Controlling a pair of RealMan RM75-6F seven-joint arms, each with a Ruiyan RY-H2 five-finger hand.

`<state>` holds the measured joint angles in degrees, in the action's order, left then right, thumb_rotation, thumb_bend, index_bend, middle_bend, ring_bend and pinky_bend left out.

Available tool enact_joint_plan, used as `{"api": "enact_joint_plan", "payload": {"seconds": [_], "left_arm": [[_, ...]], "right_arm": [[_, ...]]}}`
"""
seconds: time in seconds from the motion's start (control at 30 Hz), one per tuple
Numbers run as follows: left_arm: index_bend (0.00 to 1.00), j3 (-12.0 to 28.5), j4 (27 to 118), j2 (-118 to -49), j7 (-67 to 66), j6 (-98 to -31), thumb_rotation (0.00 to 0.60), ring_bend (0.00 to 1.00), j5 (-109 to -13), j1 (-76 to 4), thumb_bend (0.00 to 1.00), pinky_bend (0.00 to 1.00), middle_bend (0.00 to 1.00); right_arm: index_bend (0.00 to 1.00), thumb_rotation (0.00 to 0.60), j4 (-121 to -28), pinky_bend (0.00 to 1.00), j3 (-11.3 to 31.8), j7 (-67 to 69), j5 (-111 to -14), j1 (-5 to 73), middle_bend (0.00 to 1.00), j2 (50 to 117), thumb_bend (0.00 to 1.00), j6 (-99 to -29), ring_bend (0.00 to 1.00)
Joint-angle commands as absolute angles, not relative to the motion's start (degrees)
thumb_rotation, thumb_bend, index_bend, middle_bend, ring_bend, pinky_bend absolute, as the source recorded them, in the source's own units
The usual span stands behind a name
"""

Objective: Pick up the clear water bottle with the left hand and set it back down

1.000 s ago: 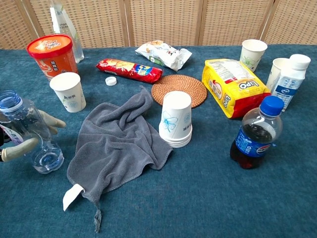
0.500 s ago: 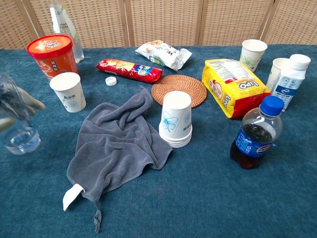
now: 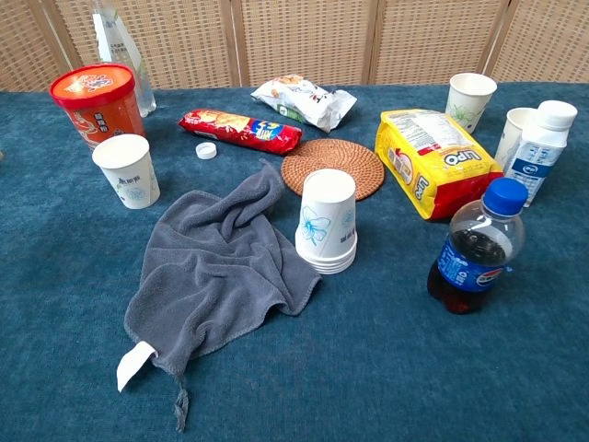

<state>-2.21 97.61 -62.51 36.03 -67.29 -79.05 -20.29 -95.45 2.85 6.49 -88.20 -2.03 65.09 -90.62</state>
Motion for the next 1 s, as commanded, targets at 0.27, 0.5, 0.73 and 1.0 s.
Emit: {"api": "enact_joint_plan", "payload": {"seconds": [0.27,0.5,0.73,1.0], "left_arm": [[0.34,1.5,101.5,-55.2,26.9,-56.3,0.600,0.33,-69.9,-25.2,0.50,0.45,0.32],[0.34,2.8,102.7,-51.4,19.0,-49.7,0.600,0.33,-65.2,-29.1,0.50,0.45,0.32],[0.34,4.3,102.7,-49.8,15.3,-43.9,0.600,0.33,-61.2,-32.7,0.50,0.45,0.32],[0.34,4.7,101.5,-48.1,11.8,-36.6,0.600,0.33,-57.2,-36.8,0.50,0.45,0.32]], "right_arm": [[0.12,0.600,-94.8,0.23,3.0,7.2,-87.6,-1.6,0.24,65.4,0.45,-89.8,0.01],[0.12,0.600,-93.8,0.23,3.0,8.4,-87.5,-1.8,0.24,65.8,0.45,-90.0,0.01],[0.11,0.600,-92.6,0.23,2.8,9.8,-87.5,-2.1,0.24,66.3,0.45,-90.3,0.01],[0.10,0.600,-91.8,0.23,2.8,10.7,-87.6,-2.3,0.24,66.4,0.45,-90.7,0.01]]}}
